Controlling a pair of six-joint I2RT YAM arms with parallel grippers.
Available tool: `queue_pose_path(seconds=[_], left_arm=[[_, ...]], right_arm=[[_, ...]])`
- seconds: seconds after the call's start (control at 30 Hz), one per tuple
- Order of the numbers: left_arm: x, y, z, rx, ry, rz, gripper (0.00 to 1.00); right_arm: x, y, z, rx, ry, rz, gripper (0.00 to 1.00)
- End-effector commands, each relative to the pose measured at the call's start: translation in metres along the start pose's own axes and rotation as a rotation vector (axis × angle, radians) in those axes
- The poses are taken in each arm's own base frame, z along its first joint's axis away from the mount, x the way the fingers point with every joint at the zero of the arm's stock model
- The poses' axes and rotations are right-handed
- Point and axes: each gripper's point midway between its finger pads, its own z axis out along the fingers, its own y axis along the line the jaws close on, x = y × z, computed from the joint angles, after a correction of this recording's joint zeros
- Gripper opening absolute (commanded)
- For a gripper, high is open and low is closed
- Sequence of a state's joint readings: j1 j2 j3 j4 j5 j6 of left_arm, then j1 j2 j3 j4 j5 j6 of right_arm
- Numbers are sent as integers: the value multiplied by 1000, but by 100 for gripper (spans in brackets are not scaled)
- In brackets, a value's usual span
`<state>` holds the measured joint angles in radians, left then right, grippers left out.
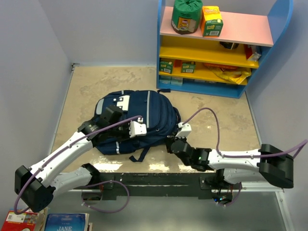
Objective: Pack the student bag
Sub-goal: Zip the student bag at the center of the board.
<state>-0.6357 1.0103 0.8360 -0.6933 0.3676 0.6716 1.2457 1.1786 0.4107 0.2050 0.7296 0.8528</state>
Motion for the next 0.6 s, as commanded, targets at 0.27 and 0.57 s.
queue_pose_path(seconds=[0.27, 0.57], left_arm=[[75, -38, -21, 112, 255, 156, 0], [101, 0, -39, -148, 377, 194, 0]], right_arm=[[-51, -48, 28, 196, -14, 41, 0], [-83, -15, 25, 46, -49, -46, 0]])
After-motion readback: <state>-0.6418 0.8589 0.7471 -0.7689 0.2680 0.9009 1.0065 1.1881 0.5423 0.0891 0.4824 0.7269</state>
